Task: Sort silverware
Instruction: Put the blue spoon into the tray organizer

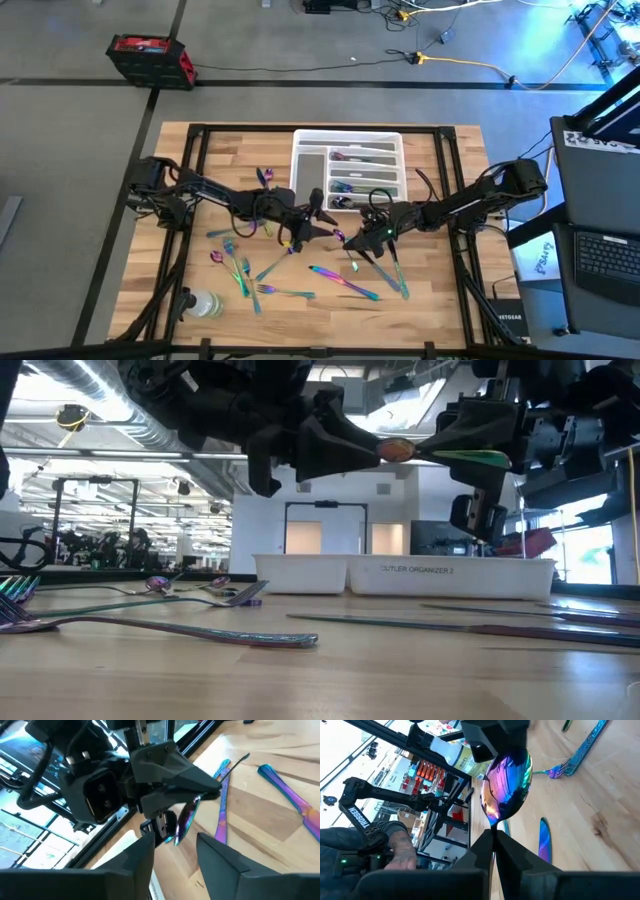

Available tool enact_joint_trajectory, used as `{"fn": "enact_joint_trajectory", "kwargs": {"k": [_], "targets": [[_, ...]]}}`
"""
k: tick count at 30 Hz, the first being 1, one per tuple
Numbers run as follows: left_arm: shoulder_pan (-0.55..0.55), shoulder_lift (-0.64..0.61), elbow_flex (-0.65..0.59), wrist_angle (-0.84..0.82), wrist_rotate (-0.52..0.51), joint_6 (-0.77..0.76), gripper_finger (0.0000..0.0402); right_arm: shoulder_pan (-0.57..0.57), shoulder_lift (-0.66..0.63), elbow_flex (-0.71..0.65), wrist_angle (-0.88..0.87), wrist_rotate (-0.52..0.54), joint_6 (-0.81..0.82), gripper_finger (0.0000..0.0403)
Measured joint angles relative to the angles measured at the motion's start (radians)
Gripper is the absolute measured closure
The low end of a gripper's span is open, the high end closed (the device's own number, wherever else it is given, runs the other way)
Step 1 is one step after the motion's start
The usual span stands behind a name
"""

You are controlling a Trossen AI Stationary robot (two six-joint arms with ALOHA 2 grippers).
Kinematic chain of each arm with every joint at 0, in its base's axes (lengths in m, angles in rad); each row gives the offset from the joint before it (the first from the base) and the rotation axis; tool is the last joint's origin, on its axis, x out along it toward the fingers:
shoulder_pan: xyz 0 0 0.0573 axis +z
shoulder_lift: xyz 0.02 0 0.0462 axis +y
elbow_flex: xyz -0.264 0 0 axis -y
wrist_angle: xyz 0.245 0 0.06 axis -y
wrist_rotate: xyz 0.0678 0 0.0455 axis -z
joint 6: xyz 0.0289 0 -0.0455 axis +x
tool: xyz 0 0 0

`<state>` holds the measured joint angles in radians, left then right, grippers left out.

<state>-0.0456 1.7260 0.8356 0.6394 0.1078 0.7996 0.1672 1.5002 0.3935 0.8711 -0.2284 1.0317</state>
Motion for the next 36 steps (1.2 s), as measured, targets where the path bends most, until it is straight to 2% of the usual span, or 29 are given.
{"fn": "enact_joint_trajectory", "kwargs": {"k": [7, 11, 22, 30, 36], "targets": [[0.000, 0.001, 0.000, 0.034, 0.000, -0.034, 0.0356, 0.000, 0.000, 0.000, 0.001, 0.014, 0.000, 0.0403], [0.000, 0.001, 0.008, 0.051, 0.000, -0.033, 0.0379, 0.000, 0.000, 0.001, 0.007, 0.018, -0.001, 0.0403], [-0.015, 0.001, 0.018, 0.033, 0.021, -0.046, 0.0385, 0.001, 0.000, 0.001, 0.008, 0.024, -0.006, 0.0403], [-0.016, 0.001, 0.019, -0.011, 0.030, -0.126, 0.0400, -0.010, 0.001, 0.000, 0.000, 0.025, -0.017, 0.0402], [-0.017, 0.000, 0.019, -0.019, 0.003, -0.147, 0.0401, -0.011, 0.001, 0.000, 0.008, 0.048, -0.078, 0.0380]]}}
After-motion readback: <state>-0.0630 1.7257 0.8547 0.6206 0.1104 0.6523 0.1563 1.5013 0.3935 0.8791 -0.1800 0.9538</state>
